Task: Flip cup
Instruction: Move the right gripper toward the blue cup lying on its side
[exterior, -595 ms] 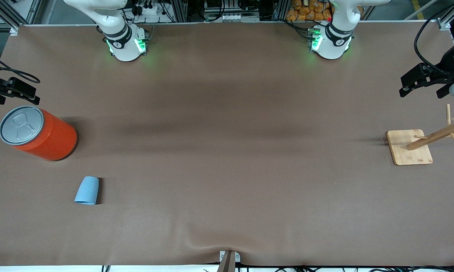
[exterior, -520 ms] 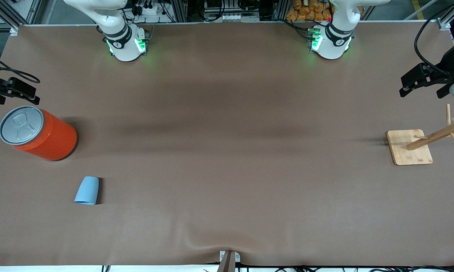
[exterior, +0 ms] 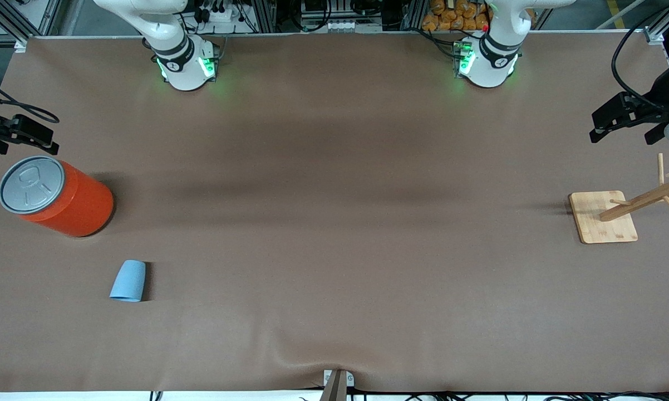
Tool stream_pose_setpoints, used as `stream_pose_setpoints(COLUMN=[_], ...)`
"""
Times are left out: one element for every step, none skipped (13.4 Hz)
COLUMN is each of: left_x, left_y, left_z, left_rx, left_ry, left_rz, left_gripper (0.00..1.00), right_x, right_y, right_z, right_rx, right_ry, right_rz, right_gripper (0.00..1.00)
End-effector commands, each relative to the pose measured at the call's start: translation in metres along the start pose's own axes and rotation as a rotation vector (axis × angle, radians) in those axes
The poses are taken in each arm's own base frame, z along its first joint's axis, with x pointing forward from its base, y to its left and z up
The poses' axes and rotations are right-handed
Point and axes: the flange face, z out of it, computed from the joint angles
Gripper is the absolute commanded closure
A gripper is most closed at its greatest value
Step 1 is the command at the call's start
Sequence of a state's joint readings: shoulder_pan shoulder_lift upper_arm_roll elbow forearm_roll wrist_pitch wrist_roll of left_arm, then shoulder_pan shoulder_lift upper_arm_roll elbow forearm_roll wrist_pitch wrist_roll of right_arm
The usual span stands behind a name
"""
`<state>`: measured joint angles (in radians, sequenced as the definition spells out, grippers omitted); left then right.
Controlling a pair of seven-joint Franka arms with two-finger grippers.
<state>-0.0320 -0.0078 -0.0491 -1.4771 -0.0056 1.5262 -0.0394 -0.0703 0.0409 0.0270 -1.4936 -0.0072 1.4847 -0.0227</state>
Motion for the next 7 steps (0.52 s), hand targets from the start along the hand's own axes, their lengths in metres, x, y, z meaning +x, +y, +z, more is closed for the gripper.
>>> stream_pose_setpoints(left_x=[-0.004,-0.005,-0.004,-0.004,-0.004,-0.004,-0.004], left_y=[-0.006,-0.010,-0.011,-0.011,-0.010,-0.010,-0.010], left_z=[-0.007,-0.009,-0.008,-0.008,-0.007,-0.007,-0.007], left_rx=[0.000,-0.002,-0.004,-0.004,-0.004,-0.005,-0.005], left_ry=[0.005,0.008,0.008,0.008,0.006,0.006,0.006], left_rz=[0.007,0.000,-0.001,-0.001,0.000,0.000,0.000], left_gripper=[0.00,0.00,0.00,0.00,0.00,0.00,0.00], right_x=[0.023,0.037,0.053,0.070,0.091,0.110,0.126], right_y=[0.002,0.000,-0.001,-0.002,-0.002,-0.003,-0.002], right_z=[0.038,0.064,0.091,0.123,0.157,0.190,0.221], right_rx=[0.022,0.023,0.025,0.026,0.024,0.022,0.024], right_ry=[-0.010,-0.017,-0.029,-0.046,-0.034,-0.014,0.011], right_rz=[0.006,0.001,-0.005,-0.016,-0.022,-0.025,-0.022], right_gripper=[0.00,0.00,0.00,0.00,0.00,0.00,0.00])
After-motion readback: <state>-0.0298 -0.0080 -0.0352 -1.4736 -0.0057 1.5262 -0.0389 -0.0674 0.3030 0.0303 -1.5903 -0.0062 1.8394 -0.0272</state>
